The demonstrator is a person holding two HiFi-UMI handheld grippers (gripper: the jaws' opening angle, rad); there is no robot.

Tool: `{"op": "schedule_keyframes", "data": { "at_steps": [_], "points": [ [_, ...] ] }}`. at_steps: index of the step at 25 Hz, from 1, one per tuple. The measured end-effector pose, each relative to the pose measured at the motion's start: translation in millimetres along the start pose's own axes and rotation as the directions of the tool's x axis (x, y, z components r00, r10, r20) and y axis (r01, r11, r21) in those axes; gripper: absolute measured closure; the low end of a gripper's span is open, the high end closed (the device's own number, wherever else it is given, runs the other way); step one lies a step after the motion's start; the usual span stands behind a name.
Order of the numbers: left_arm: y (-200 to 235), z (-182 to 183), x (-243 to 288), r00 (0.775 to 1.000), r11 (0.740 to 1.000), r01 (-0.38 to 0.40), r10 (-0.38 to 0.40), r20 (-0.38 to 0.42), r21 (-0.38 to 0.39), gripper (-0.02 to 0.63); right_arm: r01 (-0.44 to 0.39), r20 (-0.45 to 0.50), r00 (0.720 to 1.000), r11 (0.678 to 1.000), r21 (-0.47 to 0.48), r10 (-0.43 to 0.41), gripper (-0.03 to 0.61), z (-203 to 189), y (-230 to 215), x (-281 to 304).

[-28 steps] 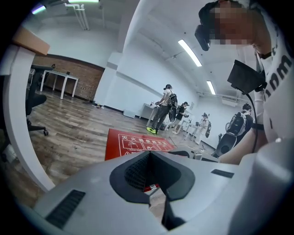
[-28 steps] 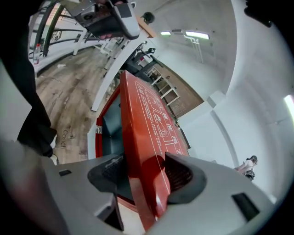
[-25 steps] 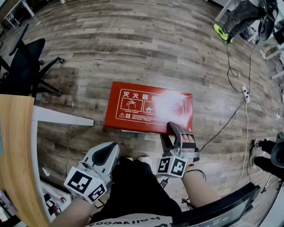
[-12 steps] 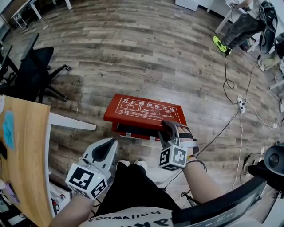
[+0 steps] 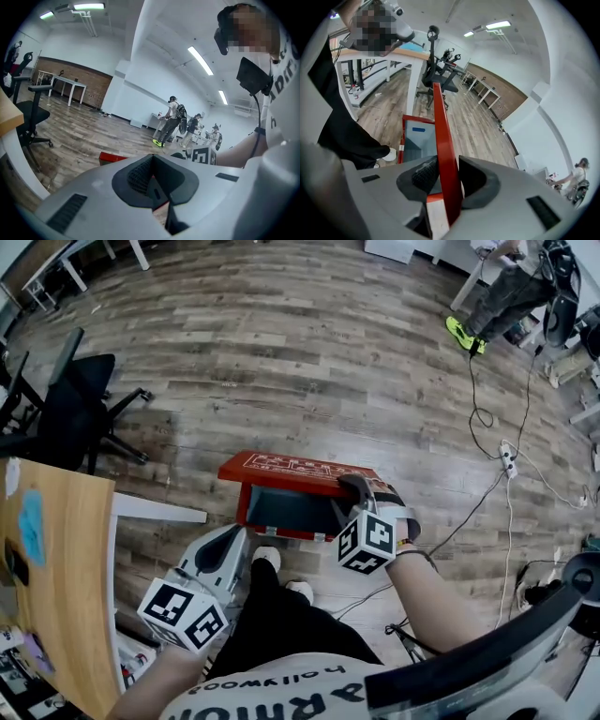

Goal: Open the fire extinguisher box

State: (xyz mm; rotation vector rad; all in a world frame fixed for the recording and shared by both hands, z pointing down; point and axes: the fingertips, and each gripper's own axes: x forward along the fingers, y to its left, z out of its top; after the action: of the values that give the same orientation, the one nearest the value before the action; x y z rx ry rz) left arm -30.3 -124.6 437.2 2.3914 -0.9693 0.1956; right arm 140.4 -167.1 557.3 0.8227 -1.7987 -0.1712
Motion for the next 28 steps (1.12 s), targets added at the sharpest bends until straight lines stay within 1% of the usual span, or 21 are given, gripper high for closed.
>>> {"op": "schedule_keyframes", "data": {
  "at_steps": [5, 11, 16, 23, 28],
  "points": [
    [21, 17, 21, 1.000, 1.000, 0.002, -0.002, -0.017, -0.014, 0.609, -0.008, -0.019, 1.000, 1.000, 0.018, 0.008, 0.451, 4, -22, 3],
    [44, 48, 51, 0.998, 0.999, 0.050, -0.050, -0.035, 0.004, 0.609, -0.008, -0.053, 0.999, 0.999, 0.053, 0.011, 0.453, 4, -49, 12],
    [63, 69, 73, 0.997, 0.997, 0.071, -0.071, -0.041, 0.009, 0.609, -0.015, -0.068, 0.998, 0.998, 0.064, 0.020, 0.454, 4, -63, 20],
    [75, 84, 95, 0.993, 0.994, 0.110, -0.109, -0.053, 0.009, 0.609, 0.002, -0.106, 0.994, 0.998, 0.069, 0.006, 0.463, 1, -84, 32],
    [91, 91, 105, 0.989, 0.991, 0.134, -0.134, -0.068, -0.005, 0.609, 0.012, -0.161, 0.987, 0.999, 0.042, -0.005, 0.479, -2, -101, 46]
  ]
}}
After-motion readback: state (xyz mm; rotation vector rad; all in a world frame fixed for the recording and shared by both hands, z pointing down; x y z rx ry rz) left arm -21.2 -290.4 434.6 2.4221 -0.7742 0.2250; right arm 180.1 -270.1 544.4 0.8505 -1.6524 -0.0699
